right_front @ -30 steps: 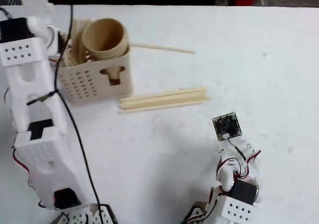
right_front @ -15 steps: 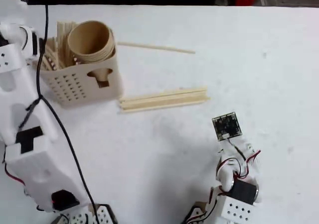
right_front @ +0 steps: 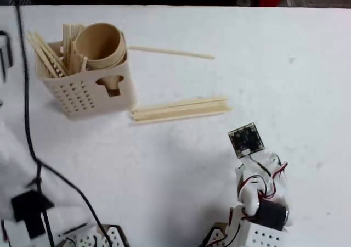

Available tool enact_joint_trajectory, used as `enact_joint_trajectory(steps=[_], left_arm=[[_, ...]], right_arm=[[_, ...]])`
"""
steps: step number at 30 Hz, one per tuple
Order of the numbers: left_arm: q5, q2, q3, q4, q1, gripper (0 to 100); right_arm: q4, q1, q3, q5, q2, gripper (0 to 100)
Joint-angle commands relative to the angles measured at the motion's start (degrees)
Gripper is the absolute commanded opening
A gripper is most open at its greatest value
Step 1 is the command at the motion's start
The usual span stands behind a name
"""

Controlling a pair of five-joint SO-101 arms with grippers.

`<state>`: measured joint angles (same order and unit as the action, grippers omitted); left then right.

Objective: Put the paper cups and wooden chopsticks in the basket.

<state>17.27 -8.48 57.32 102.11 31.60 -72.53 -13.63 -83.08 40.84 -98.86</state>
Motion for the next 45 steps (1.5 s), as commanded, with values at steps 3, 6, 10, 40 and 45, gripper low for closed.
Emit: enact_joint_trajectory(steps=[3,6,10,40,45], left_arm=[[0.8,-4.6,-3.1,-0.3,7.5,17],[2.5,-4.5,-9.1,-2.3,12.6,17],[7.6,-4.5,-24.9,-16.5,20.2,17],[-16.0,-5.0,-104.7,-64.4,9.5,17],[-16.3,-5.0,-105.9,-64.8,8.6,17]], right_arm=[[2.9,6.0,11.5,0.5,20.1,9.1],[5.3,12.1,19.7,0.0,35.4,9.1],[9.7,20.4,30.0,0.0,54.3,9.1],[31.4,38.7,61.5,16.2,112.7,18.8],[31.4,39.0,61.8,16.8,114.8,5.7]])
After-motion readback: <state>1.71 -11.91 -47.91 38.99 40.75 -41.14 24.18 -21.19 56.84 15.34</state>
